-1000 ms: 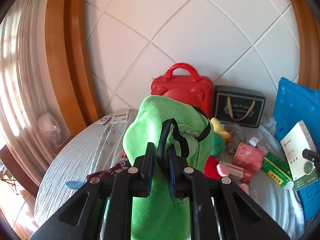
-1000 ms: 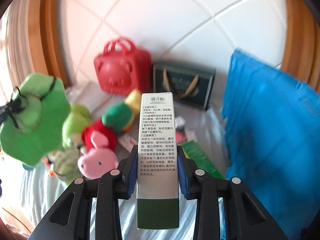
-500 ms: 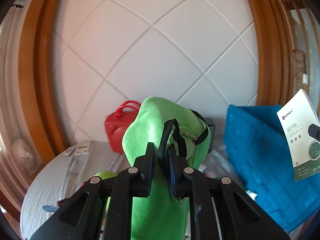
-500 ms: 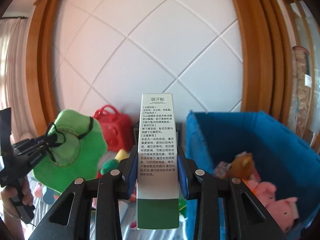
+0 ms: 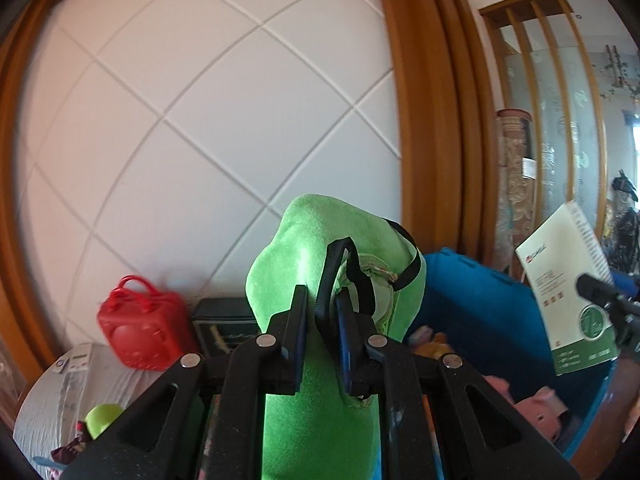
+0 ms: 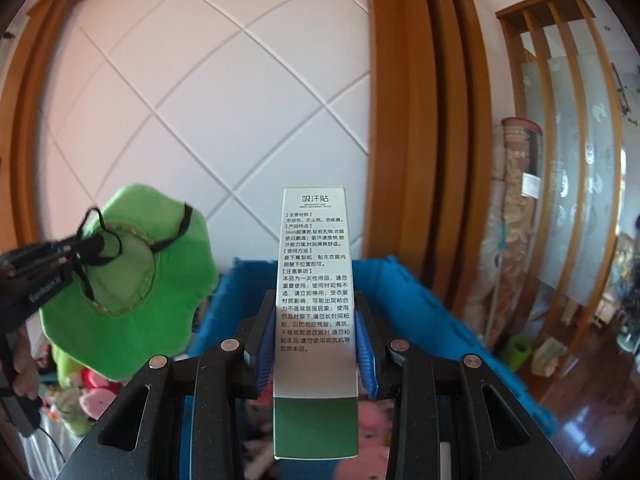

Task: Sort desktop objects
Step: 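Carry the green bib and white-green box into the blue bin and open both tools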

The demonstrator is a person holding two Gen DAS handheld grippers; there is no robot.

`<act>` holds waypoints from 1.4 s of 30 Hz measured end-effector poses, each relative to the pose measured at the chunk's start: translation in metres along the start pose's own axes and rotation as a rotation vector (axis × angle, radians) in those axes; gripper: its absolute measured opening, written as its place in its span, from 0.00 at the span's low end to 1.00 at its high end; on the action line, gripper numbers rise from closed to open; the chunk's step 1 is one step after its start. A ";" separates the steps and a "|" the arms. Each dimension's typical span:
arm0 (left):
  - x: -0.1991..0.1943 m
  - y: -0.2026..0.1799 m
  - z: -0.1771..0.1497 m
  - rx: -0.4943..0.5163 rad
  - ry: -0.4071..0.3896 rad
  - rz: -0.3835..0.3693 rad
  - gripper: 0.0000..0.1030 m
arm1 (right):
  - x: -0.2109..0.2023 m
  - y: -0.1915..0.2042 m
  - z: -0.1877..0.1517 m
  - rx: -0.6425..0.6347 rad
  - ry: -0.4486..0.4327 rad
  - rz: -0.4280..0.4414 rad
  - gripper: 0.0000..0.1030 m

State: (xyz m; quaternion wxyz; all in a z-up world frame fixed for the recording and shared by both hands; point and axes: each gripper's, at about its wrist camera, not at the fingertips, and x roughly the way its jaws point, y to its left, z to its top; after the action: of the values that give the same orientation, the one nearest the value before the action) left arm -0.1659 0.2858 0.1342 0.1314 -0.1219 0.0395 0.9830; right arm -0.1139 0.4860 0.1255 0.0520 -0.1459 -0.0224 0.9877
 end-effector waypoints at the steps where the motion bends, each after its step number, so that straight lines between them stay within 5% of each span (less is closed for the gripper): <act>1: 0.008 -0.013 0.007 0.009 0.008 -0.019 0.13 | 0.005 -0.010 0.001 -0.006 0.014 -0.016 0.33; 7: 0.055 -0.077 0.023 0.066 0.128 -0.121 0.13 | 0.041 -0.057 -0.011 -0.038 0.127 -0.055 0.33; 12: 0.109 -0.122 0.004 0.132 0.342 -0.189 0.13 | 0.075 -0.068 -0.026 -0.072 0.234 -0.055 0.33; 17: 0.145 -0.137 -0.025 0.165 0.549 -0.236 0.13 | 0.113 -0.079 -0.046 -0.122 0.360 -0.076 0.33; 21: 0.162 -0.133 -0.046 0.203 0.657 -0.201 0.13 | 0.129 -0.089 -0.062 -0.151 0.437 -0.119 0.33; 26: 0.166 -0.136 -0.061 0.239 0.699 -0.185 0.21 | 0.141 -0.100 -0.082 -0.187 0.493 -0.156 0.33; 32: 0.163 -0.137 -0.068 0.280 0.690 -0.202 0.48 | 0.141 -0.102 -0.087 -0.194 0.485 -0.162 0.33; 39: 0.159 -0.143 -0.073 0.312 0.675 -0.220 0.50 | 0.140 -0.090 -0.089 -0.262 0.466 -0.235 0.35; 42: 0.152 -0.146 -0.072 0.336 0.639 -0.219 0.50 | 0.138 -0.086 -0.088 -0.287 0.444 -0.263 0.51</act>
State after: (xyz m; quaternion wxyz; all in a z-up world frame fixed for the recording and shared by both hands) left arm -0.2530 0.4565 0.0202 0.2350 -0.4025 0.2258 0.8555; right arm -0.2117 0.5891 0.0067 0.1623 -0.3602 -0.1685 0.9031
